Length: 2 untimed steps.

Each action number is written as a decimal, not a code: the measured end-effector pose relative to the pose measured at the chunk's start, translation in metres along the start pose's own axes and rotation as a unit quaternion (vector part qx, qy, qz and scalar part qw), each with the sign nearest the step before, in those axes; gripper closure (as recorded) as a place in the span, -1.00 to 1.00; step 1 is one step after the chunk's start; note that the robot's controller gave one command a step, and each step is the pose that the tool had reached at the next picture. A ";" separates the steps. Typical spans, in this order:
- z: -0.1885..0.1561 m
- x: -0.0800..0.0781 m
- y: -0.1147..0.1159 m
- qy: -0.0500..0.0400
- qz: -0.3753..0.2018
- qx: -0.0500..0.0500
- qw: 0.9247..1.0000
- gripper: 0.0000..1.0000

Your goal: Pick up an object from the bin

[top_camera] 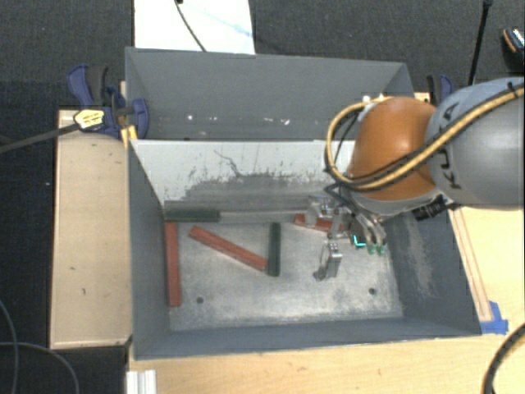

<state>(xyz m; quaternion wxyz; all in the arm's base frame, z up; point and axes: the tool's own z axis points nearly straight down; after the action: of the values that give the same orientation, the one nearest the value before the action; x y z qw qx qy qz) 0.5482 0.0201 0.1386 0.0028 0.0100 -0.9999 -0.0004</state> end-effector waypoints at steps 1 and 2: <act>0.071 0.000 0.100 -0.001 -0.056 -0.001 0.998 -1.00; 0.038 0.011 0.124 -0.005 0.032 -0.001 0.999 -1.00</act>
Offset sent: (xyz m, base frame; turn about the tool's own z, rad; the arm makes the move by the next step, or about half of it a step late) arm -0.0010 0.0946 -0.0686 -0.1041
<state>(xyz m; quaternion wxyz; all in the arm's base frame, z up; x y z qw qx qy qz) 0.5342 0.1433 0.1011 -0.0025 -0.0218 -0.9998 -0.0011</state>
